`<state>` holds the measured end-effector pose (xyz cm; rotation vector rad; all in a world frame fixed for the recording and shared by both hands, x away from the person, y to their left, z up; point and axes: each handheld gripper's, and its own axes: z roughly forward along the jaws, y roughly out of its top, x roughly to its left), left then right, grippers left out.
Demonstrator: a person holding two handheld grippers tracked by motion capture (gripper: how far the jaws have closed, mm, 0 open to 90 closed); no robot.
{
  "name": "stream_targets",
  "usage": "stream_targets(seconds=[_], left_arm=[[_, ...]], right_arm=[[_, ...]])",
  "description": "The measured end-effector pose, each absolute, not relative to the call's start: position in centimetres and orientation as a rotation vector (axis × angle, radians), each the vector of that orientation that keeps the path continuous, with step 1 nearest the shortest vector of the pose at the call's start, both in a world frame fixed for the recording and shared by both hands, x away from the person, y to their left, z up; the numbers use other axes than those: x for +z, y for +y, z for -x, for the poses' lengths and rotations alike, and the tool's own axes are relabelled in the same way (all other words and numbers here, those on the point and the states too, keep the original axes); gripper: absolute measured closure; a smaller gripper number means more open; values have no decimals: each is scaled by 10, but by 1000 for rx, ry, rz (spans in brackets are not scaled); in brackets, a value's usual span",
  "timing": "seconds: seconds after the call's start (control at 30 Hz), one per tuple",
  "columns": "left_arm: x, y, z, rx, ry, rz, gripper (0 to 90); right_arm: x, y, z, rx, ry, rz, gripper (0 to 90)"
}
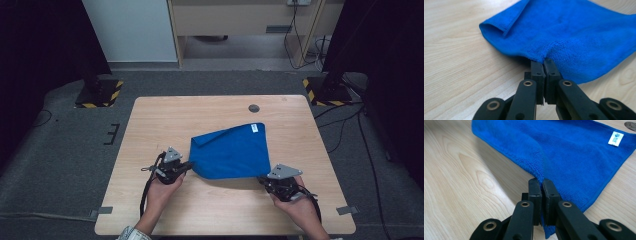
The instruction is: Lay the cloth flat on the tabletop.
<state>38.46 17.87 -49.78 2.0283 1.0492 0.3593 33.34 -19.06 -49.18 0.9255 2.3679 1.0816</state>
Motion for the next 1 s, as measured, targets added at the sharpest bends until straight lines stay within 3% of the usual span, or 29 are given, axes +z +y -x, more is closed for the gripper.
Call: stream_targets(seconds=[0.43,0.6,0.73,1.0], left_arm=[[-521,169,-418,383,1062,-2102,839],[-523,169,-422,395,1056,-2103,787],[-520,171,-420,410,1049,-2078,674],[-514,178,-404,372,1018,-2062,638]], right_arm=[[-513,-189,-366,972,2393,-1004,867],[-516,-191,-370,955,2390,-1030,866],[-520,-191,-374,946,2402,-1045,865],[-522,-192,-378,940,2398,-1059,864]])
